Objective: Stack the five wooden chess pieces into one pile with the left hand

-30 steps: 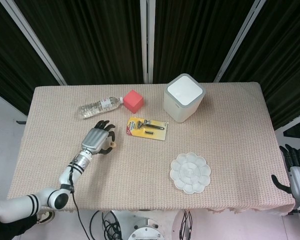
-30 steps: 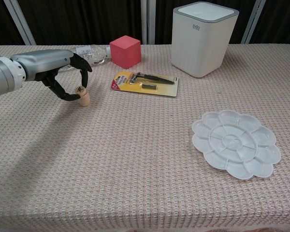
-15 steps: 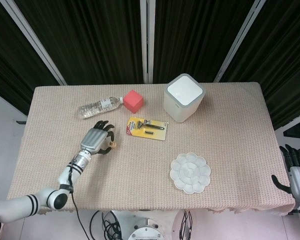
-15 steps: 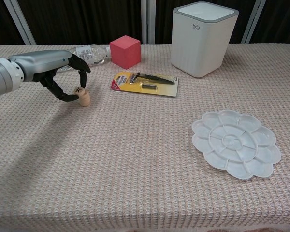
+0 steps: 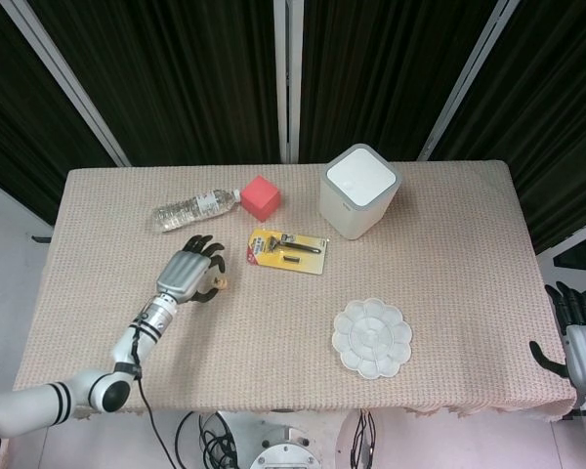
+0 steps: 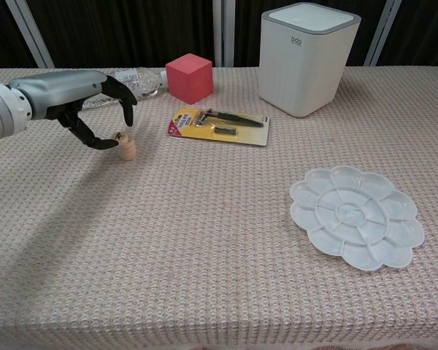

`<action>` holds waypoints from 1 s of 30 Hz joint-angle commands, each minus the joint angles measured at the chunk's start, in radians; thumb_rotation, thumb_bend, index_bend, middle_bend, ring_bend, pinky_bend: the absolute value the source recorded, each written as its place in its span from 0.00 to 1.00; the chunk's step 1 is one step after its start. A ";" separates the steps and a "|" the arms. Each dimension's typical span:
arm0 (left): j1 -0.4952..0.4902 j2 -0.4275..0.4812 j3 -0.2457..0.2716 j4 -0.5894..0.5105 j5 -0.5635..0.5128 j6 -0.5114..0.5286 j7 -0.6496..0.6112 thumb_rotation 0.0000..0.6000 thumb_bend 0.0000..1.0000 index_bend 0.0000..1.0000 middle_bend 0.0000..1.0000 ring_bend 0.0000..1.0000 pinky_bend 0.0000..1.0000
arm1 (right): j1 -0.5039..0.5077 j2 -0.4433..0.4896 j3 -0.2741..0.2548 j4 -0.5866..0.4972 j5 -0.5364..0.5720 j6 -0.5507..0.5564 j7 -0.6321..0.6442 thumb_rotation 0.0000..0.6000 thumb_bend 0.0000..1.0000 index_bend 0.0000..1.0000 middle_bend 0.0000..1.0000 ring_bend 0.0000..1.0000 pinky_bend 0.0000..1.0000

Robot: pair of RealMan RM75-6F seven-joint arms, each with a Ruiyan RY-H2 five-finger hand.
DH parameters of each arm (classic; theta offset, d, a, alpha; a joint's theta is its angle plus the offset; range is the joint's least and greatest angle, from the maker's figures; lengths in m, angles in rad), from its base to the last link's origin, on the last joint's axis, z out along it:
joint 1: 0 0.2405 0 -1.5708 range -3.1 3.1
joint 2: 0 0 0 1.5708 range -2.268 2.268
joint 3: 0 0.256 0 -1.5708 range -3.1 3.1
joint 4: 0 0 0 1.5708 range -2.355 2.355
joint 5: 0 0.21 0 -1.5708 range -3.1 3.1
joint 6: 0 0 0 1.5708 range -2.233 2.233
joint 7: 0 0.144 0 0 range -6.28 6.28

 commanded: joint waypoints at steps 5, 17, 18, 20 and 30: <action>0.090 0.099 0.034 -0.144 0.039 0.153 0.044 1.00 0.28 0.31 0.15 0.00 0.00 | -0.001 0.004 0.000 -0.003 -0.003 0.005 0.003 1.00 0.25 0.00 0.00 0.00 0.00; 0.186 0.147 0.120 -0.178 0.095 0.179 -0.010 1.00 0.34 0.41 0.12 0.00 0.00 | -0.001 -0.003 -0.008 -0.019 -0.030 0.018 -0.012 1.00 0.25 0.00 0.00 0.00 0.00; 0.181 0.137 0.122 -0.167 0.101 0.167 -0.014 1.00 0.35 0.41 0.12 0.00 0.00 | -0.003 0.000 -0.008 -0.023 -0.033 0.023 -0.012 1.00 0.25 0.00 0.00 0.00 0.00; 0.174 0.121 0.121 -0.150 0.101 0.149 -0.013 1.00 0.37 0.40 0.11 0.00 0.00 | -0.006 0.005 -0.008 -0.028 -0.036 0.030 -0.011 1.00 0.25 0.00 0.00 0.00 0.00; 0.163 0.066 0.092 -0.107 0.077 0.131 0.005 1.00 0.38 0.37 0.09 0.00 0.00 | -0.015 0.015 -0.011 -0.018 -0.030 0.034 0.012 1.00 0.25 0.00 0.00 0.00 0.00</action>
